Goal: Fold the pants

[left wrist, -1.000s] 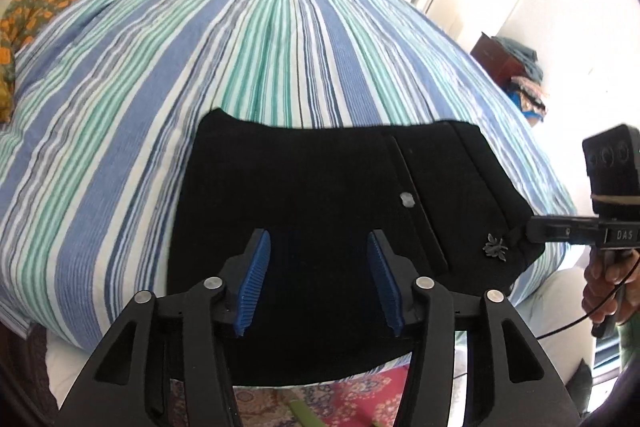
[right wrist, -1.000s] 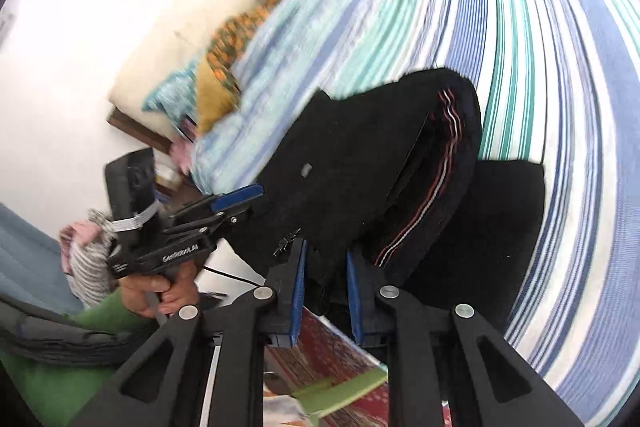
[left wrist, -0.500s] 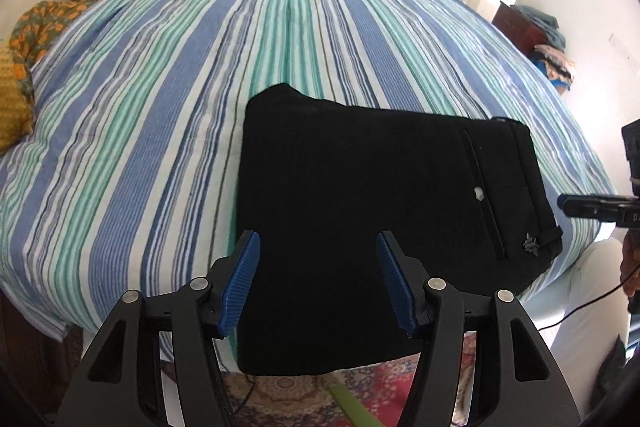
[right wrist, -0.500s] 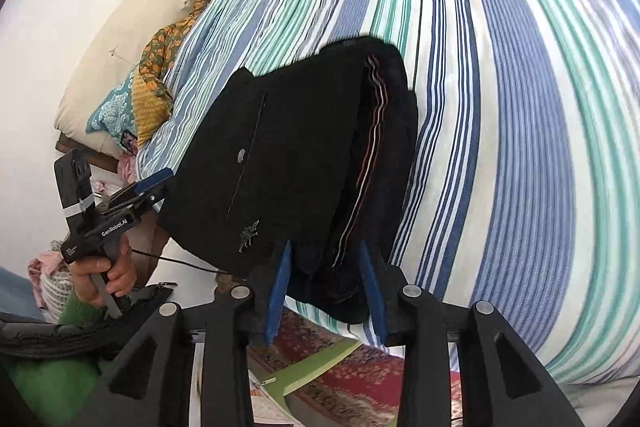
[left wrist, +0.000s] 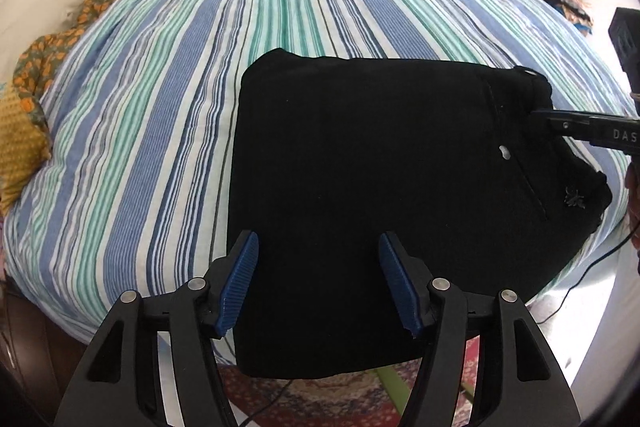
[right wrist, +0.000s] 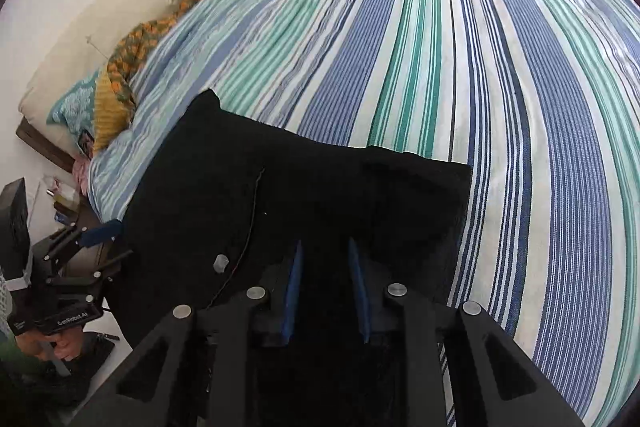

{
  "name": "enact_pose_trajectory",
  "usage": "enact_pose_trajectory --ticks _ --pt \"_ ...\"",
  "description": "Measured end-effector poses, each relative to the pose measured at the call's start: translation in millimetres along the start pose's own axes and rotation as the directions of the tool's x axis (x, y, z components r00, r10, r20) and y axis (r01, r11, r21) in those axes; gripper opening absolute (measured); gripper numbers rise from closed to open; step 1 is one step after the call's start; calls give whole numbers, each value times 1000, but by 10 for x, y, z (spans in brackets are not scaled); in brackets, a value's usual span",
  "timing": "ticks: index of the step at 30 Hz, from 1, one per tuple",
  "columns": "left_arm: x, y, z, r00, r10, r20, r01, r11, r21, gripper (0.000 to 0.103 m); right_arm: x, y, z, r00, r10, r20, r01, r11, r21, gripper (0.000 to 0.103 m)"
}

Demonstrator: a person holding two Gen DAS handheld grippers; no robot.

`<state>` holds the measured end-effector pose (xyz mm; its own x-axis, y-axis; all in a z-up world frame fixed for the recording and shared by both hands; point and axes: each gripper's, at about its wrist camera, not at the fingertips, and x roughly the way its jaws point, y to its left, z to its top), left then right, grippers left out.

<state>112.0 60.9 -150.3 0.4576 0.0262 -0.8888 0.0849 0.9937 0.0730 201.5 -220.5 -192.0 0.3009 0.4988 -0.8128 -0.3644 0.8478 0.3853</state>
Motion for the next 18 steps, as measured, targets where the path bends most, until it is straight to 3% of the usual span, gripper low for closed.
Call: enact_pose_trajectory --ticks 3,6,9,11,14,18 --pt "23 29 9 1000 -2 -9 1 1000 -23 66 -245 157 -47 999 -39 34 39 999 -24 26" --pt "31 35 16 1000 2 -12 -3 1000 -31 66 -544 362 -191 997 -26 67 31 997 -77 27" --pt "38 31 29 1000 6 -16 -7 999 -34 67 -730 559 -394 997 4 78 6 991 -131 36" --pt "48 31 26 1000 8 -17 -9 999 -36 69 -682 641 -566 999 0 47 7 988 -153 40" --pt "70 26 4 1000 15 -26 -16 999 -29 74 -439 583 -807 997 -74 -19 70 984 -165 41" --pt "48 146 -8 999 -19 -39 17 998 -62 78 -545 541 -782 1000 -30 4 30 992 -119 41"
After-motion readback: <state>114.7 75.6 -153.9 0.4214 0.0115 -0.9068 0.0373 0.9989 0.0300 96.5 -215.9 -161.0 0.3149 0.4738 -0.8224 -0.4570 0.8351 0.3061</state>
